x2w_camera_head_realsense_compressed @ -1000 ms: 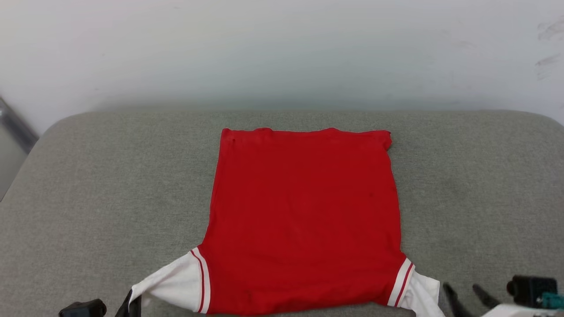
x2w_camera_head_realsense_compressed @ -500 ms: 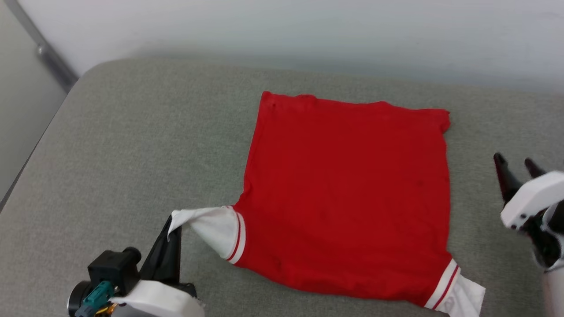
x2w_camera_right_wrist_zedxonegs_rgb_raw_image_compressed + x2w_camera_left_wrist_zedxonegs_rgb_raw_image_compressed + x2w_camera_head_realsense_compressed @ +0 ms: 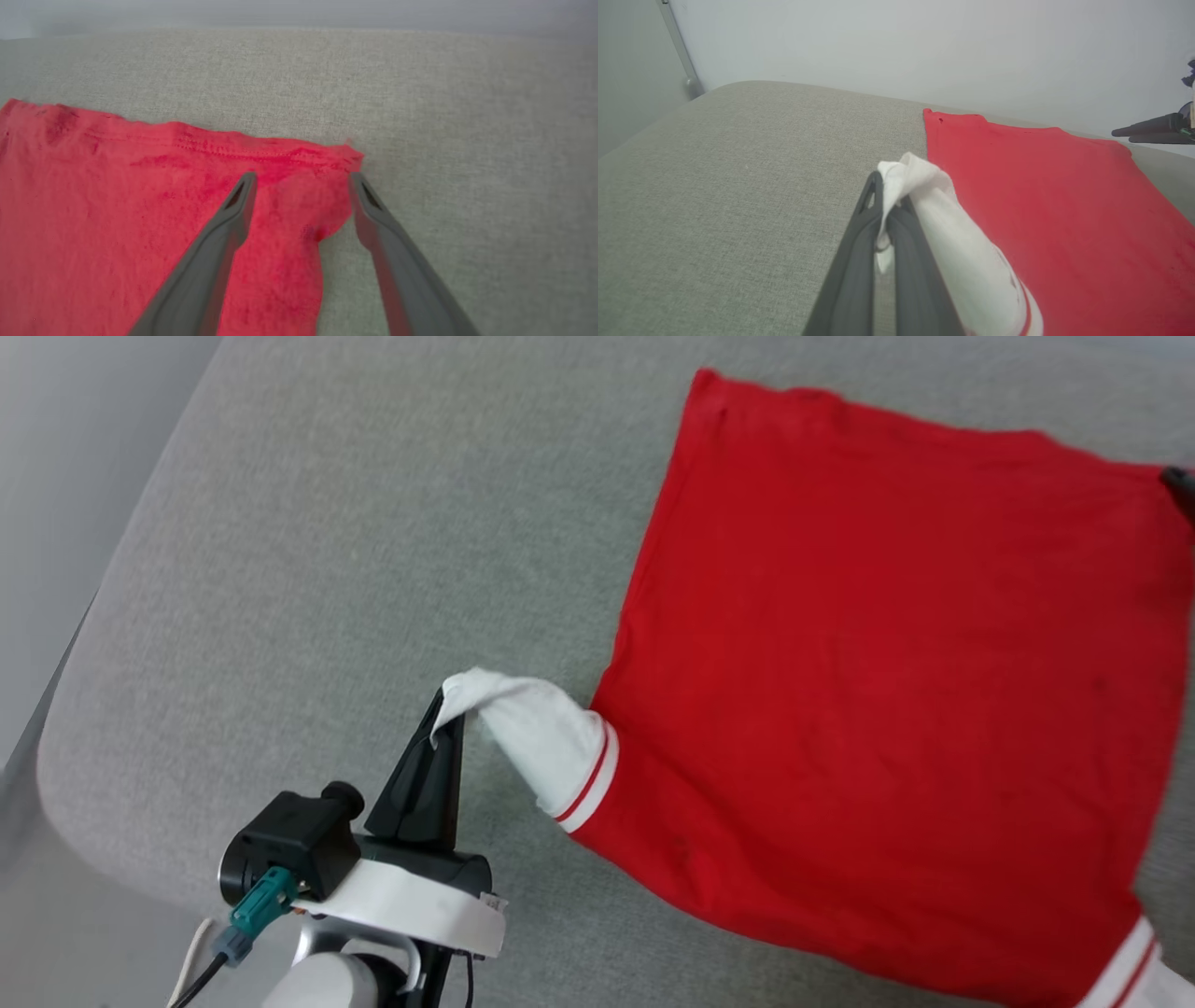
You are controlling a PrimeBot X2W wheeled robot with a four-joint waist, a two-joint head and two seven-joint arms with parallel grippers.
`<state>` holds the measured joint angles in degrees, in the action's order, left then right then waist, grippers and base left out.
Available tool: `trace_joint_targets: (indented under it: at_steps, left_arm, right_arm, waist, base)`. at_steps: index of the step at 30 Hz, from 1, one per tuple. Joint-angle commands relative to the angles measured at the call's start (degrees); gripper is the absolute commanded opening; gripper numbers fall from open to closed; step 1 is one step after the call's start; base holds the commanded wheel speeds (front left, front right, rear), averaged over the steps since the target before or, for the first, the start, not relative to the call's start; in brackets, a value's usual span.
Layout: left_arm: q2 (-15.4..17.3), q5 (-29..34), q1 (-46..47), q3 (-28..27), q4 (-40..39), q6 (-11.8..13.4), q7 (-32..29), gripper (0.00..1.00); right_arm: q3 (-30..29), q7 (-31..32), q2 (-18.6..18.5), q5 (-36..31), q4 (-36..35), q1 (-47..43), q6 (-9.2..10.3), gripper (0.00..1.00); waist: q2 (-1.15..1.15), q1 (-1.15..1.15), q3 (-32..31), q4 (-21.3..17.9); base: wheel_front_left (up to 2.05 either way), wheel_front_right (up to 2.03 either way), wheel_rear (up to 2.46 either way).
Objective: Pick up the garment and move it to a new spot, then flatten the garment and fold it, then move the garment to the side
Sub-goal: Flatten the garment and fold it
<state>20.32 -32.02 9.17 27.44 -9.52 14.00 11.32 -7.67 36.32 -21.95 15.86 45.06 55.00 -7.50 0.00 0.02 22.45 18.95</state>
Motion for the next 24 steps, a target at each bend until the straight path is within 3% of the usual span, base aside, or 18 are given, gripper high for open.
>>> trace_joint_targets:
  at_steps: [1, 5, 10, 11, 12, 13, 24]
  left_arm:
    - [-0.54, -0.02, 1.11, 0.16, 0.28, -0.33, 0.45, 0.0]
    - [-1.32, -0.07, 2.59, 0.34, 1.45, -1.31, 1.17, 0.0]
    - [-1.95, -0.18, 3.63, 0.33, 2.9, -1.81, 1.81, 0.0]
    - [-2.01, -0.18, 3.76, 0.33, 3.18, -1.92, 1.97, 0.0]
    - [-2.05, -0.22, 3.85, 0.33, 3.46, -2.07, 2.04, 0.0]
    - [-2.13, -0.29, 3.9, 0.37, 3.77, -2.15, 2.11, 0.0]
    - [-0.7, -1.65, 0.18, -0.95, 6.76, -0.78, 1.45, 0.0]
  right_arm:
    - [-0.36, 1.23, -0.39, -0.35, 0.51, 1.44, 0.02, 1.0]
    - [-1.95, 5.01, -0.07, -3.27, 2.05, 4.34, 0.02, 1.0]
    - [-4.35, 11.18, 2.7, -5.17, 7.58, 1.18, 0.02, 1.0]
    - [-4.99, 12.64, 3.13, -5.65, 8.83, 0.28, 0.03, 0.75]
    - [-5.84, 14.0, 3.55, -6.09, 9.75, -0.37, 0.04, 0.09]
    - [-6.29, 14.88, 3.8, -6.65, 10.25, -0.73, 0.06, 0.0]
    - [-2.6, 11.38, 1.09, -8.0, 0.43, -0.33, 0.05, 0.0]
  waist:
    - [0.0, -0.02, 3.86, 3.21]
    - [0.0, -0.02, 6.14, 4.14]
    - [0.0, -0.02, 7.12, 4.22]
    - [0.0, -0.02, 7.0, 4.14]
    - [0.0, -0.02, 6.82, 4.07]
    - [0.0, -0.02, 6.56, 3.98]
    - [0.0, -0.02, -2.17, -1.31]
  base:
    - [0.0, 0.0, 0.0]
    - [0.0, 0.0, 0.0]
    - [0.0, 0.0, 0.0]
    - [0.0, 0.0, 0.0]
    - [0.0, 0.0, 0.0]
    - [0.0, 0.0, 0.0]
    - [0.0, 0.0, 0.0]
